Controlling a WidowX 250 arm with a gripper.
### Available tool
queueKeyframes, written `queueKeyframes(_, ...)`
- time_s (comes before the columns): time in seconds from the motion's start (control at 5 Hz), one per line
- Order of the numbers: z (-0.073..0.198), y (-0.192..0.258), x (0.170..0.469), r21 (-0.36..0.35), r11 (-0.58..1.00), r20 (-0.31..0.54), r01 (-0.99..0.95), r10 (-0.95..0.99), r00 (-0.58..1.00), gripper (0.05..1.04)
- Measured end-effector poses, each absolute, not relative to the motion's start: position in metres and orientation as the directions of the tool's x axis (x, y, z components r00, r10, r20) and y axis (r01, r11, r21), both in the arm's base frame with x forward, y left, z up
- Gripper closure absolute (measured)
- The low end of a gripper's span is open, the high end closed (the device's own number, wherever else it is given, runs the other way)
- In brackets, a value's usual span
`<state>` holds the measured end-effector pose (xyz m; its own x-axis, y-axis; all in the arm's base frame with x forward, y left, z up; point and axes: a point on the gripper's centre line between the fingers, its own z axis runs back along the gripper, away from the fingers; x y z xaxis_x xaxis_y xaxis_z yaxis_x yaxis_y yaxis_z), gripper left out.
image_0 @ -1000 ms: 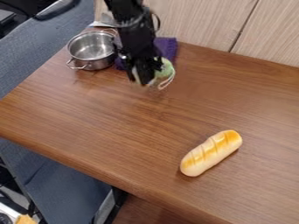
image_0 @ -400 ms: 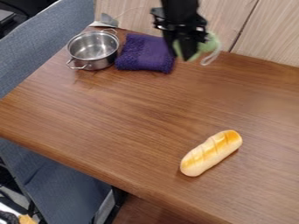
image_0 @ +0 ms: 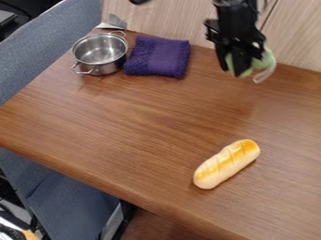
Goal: Moved the green item to the upper right side of the table
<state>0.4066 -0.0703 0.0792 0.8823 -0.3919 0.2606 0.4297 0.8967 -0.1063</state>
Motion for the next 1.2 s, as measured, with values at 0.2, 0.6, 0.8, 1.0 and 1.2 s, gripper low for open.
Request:
queueKeyframes(0.2, 0.066, -0.076, 0.421, -0.111, 0.895, 0.254, 0.432, -0.395, 0.883, 0.764)
queueKeyframes(0.6, 0.056, -0.078, 0.432, -0.113, 0.894, 0.25, 0.433, -0.396, 0.883, 0.697)
queueKeyframes(0.8, 0.055, -0.074, 0.431, -0.096, 0.906, 0.231, 0.413, -0.384, 0.894, 0.38)
queueKeyframes(1.0, 0.055, -0.074, 0.43, -0.099, 0.906, 0.225, 0.411, -0.382, 0.896, 0.11)
queueKeyframes(1.2, 0.055, -0.075, 0.427, -0.114, 0.905, 0.211, 0.409, -0.38, 0.901, 0.076)
